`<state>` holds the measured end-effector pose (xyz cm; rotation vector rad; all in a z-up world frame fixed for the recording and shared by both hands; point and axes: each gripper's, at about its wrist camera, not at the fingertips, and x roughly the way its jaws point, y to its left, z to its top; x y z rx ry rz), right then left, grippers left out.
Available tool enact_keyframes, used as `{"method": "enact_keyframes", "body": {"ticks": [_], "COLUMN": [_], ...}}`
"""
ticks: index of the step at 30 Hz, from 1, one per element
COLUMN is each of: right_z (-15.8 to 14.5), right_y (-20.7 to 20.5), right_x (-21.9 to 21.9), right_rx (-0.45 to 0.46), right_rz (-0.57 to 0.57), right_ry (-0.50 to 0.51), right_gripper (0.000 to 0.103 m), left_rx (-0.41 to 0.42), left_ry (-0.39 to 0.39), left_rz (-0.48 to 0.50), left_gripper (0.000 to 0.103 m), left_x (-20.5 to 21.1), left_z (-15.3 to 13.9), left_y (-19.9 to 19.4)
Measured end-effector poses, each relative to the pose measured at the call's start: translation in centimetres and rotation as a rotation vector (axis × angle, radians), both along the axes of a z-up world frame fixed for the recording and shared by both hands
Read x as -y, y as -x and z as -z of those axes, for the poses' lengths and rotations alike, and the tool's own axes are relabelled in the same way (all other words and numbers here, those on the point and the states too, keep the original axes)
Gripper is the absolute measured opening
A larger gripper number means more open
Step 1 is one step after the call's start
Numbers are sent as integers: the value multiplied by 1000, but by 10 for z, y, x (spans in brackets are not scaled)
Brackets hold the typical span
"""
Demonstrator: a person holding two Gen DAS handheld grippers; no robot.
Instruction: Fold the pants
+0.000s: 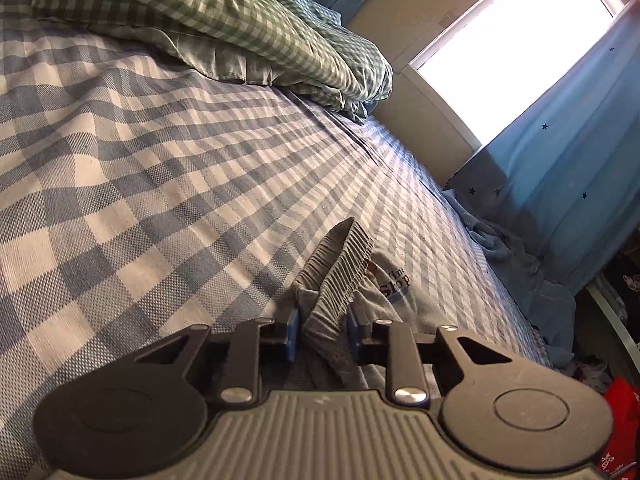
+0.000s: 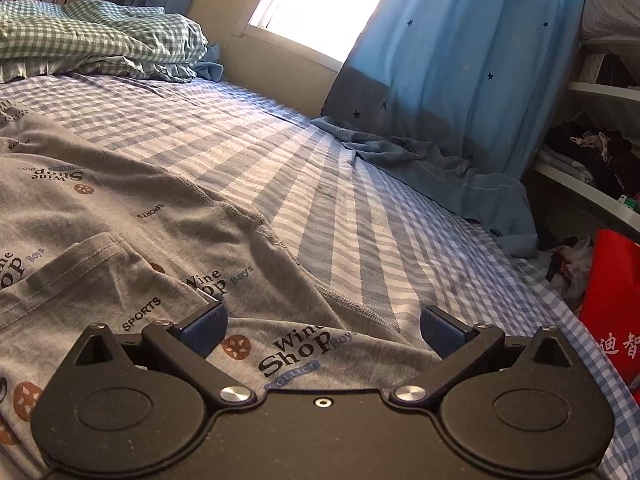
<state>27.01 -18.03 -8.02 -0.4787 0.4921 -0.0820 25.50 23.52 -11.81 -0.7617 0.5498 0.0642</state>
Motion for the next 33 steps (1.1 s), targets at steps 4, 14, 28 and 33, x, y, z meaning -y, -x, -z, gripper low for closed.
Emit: {"method": "enact_keyframes", "body": {"ticks": [4,14,28,33], "right_z": [-18,-18,-49,-36], "right_y": [31,31,124,157], "right_x": [-21,-25,166,221], "right_rx": [110,18,181,188], "right_rz": [-99,-206,69,172], "right_ry": [-6,-62,-211,-218], "right_gripper": [102,102,102,102], "left_rx": [-20,44,339,379], "left_ry": [-20,-199,-570,-683], "left_rz": [4,85,618,870], "left_gripper": [20,15,15,15], "left_x": [2,36,305,411], "left_z": [-5,-79,-191,-159], "left_y": [-2,-9,9,40]}}
